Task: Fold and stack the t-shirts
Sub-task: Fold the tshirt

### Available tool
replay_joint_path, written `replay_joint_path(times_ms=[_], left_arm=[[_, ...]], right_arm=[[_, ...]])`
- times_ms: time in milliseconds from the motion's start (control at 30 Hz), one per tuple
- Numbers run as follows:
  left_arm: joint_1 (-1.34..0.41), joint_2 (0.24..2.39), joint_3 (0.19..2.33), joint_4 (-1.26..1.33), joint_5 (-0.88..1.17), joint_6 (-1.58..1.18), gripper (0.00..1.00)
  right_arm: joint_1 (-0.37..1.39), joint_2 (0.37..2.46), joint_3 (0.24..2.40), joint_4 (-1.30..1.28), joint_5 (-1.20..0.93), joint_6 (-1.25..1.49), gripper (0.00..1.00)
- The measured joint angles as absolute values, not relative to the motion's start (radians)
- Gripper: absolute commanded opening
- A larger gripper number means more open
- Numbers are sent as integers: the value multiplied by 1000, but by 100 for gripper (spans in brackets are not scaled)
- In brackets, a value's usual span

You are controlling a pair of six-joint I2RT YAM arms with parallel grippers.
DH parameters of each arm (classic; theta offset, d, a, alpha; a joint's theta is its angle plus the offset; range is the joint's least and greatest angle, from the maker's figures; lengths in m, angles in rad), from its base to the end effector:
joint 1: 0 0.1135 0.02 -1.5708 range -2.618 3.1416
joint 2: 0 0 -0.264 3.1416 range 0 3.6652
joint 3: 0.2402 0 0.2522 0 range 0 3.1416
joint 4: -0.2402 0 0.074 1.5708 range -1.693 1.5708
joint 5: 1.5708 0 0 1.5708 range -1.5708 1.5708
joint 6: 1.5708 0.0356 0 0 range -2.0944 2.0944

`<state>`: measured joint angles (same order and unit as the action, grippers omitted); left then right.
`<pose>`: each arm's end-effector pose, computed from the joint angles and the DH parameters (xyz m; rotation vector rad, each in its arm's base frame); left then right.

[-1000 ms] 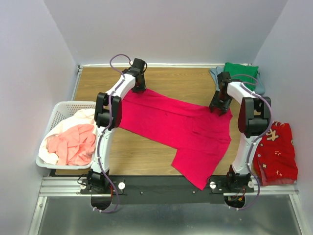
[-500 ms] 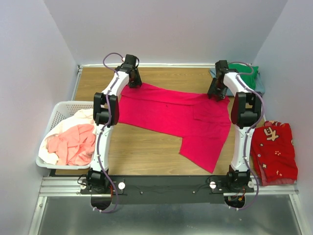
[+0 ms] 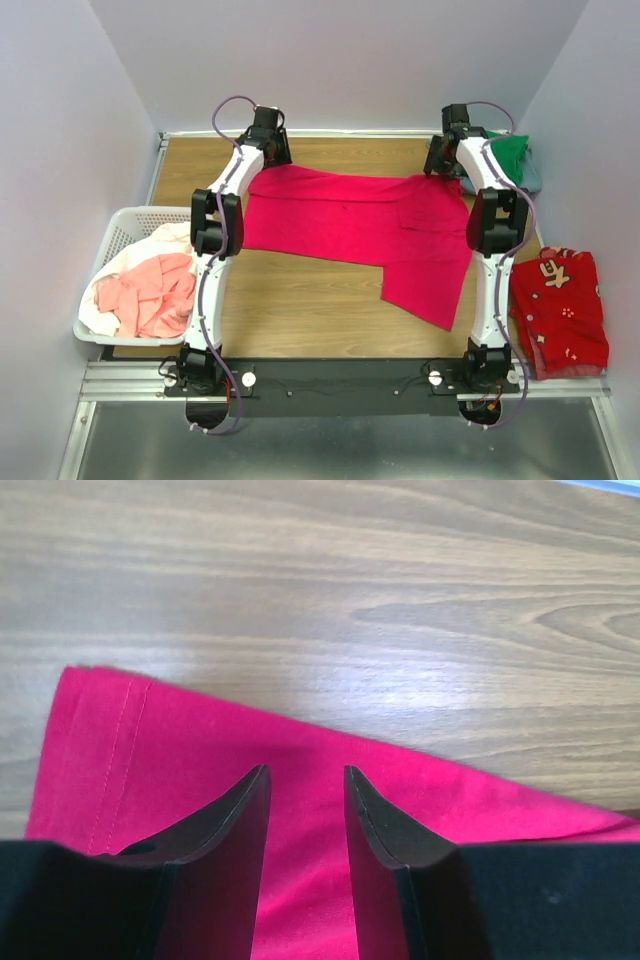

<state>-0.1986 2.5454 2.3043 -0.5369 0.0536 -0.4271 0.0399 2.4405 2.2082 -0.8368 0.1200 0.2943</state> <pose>0.5571 -0.1141 0.1846 -0.2445 2.3651 -0.3669 0.5263 0.0167 0.1899 0.3734 2.6009 -0.0437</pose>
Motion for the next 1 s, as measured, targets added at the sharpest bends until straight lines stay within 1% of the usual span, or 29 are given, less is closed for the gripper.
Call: replay_joint_path(times_ms=[133,267,433,600,700,833,1000], left_arm=[[-200,2508,2286,-517,28,-384,46],[-204,2363,2159,-499,-45,-347,47],[-205,2148,2011,-457,-101,-319,47],[-207,2036,1912,-462,-112,-315,47],[-215,1993,1768,-471,-117,-336,47],[-220,1956,1556,-493,-115,-402,47],[-227,1912,1388,-531,-121,-517,47]], right_arm=[[40,2425,2233,-821,121,284,61],[40,2349,2173,-805,147,285,63],[40,2145,2056,-775,177,286,63],[40,1966,1945,-740,177,291,63],[40,1887,1847,-726,167,305,63],[40,1833,1729,-728,137,328,63],[40,1795,1614,-731,99,353,63]])
